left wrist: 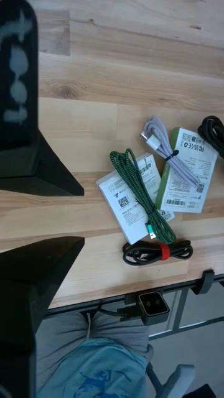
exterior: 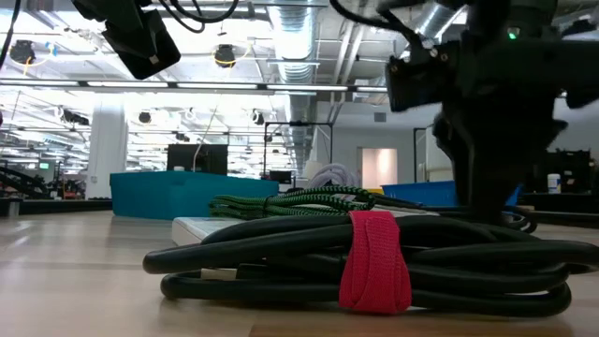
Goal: Pick and place items into bin
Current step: Put the top black charger cable into the dark blue bin
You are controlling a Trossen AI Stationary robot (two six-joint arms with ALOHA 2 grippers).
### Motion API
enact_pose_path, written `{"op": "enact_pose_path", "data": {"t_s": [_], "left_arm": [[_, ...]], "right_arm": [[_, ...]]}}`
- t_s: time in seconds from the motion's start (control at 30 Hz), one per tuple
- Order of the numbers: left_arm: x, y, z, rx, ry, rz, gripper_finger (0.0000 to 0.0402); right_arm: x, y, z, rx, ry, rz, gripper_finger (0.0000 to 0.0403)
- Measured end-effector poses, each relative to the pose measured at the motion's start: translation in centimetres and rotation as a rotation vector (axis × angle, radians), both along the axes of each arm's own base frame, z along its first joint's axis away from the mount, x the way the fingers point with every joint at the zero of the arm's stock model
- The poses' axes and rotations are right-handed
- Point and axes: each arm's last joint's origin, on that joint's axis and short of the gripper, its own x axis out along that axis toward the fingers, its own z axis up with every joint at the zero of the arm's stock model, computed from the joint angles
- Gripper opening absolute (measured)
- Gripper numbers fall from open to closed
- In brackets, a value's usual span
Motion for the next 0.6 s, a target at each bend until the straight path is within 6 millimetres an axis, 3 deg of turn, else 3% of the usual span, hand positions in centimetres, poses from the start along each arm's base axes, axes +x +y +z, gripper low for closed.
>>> {"op": "enact_pose_path", "data": {"t_s": [0.27, 0.6], "left_arm": [[0.0, 0.0, 0.0, -0.002, 0.001, -0.003, 0.0103], [0.0, 0.0, 0.0, -0.002, 0.001, -0.002, 0.0103]], "right_arm": [[-1.1, -0.6, -1.7, 0.003, 0.043, -0.085, 0.0186], [-1.1, -0.6, -1.7, 0.010, 0.027, -0.086, 0.0072]]}}
